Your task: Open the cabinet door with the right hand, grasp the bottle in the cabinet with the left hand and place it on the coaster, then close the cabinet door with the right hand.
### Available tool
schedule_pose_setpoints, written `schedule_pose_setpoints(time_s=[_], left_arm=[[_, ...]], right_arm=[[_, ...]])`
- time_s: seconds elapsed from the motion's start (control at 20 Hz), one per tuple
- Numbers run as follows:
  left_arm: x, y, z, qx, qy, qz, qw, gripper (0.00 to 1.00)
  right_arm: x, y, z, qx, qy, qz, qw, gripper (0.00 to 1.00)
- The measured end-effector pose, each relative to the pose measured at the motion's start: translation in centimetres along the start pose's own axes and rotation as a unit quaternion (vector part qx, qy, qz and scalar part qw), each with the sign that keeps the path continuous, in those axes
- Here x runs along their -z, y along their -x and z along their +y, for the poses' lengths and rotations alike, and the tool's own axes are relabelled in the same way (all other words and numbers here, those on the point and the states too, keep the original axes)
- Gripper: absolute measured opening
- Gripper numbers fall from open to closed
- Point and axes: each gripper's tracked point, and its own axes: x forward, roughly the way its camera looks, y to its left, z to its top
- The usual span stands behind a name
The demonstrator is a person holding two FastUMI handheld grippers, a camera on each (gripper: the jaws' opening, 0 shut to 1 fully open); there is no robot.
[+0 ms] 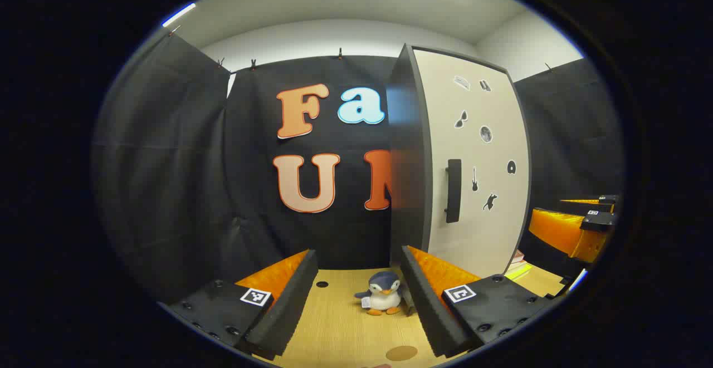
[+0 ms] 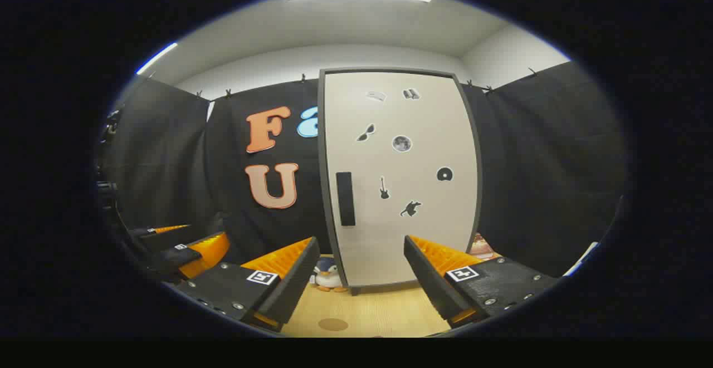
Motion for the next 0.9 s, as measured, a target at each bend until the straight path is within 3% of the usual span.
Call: schedule_pose_setpoints(time_s=[0.9], left_arm=[[0.6,0.9,0.2,-0.024,0.008,0.009,1.000,0.97]], right_arm=[[-1.1,0.5,0.3,-0.017,-0.004,-0.014,1.000,0.94]])
